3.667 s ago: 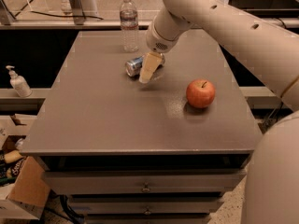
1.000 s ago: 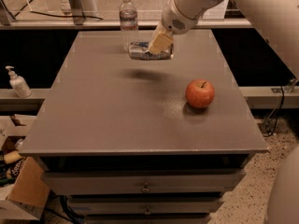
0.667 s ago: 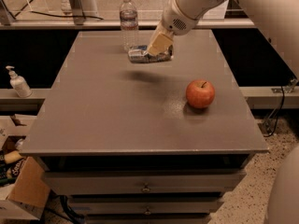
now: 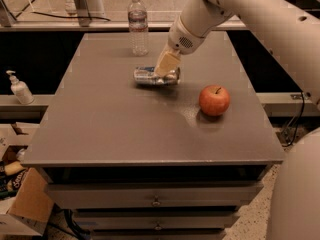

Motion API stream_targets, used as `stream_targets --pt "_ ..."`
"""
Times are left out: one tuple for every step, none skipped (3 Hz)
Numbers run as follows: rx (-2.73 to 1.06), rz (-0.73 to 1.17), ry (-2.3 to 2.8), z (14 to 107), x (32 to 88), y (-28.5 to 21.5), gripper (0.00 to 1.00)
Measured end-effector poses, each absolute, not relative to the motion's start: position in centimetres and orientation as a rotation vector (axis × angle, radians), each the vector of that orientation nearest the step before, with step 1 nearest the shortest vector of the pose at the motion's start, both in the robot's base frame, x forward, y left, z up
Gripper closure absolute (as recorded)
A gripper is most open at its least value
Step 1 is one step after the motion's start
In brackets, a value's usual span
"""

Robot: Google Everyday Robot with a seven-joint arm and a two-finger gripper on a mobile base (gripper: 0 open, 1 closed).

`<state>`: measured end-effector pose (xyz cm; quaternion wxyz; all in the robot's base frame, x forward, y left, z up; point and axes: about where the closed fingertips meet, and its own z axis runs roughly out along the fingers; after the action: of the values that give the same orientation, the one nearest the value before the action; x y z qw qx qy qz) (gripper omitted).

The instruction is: Pick redbull can

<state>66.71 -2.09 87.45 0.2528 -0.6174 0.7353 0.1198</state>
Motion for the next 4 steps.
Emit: stream_targets --pt "-1.716 0.360 2.044 84.77 66.18 -1.44 1.00" --pt "-1.716 0.360 2.044 85.43 66.18 -1.43 0.84" --pt "-1.716 0.360 2.044 85.43 66.18 -1.43 0.61" --pt "-1.727 0.360 2.047 85.23 66.01 -1.32 0.38"
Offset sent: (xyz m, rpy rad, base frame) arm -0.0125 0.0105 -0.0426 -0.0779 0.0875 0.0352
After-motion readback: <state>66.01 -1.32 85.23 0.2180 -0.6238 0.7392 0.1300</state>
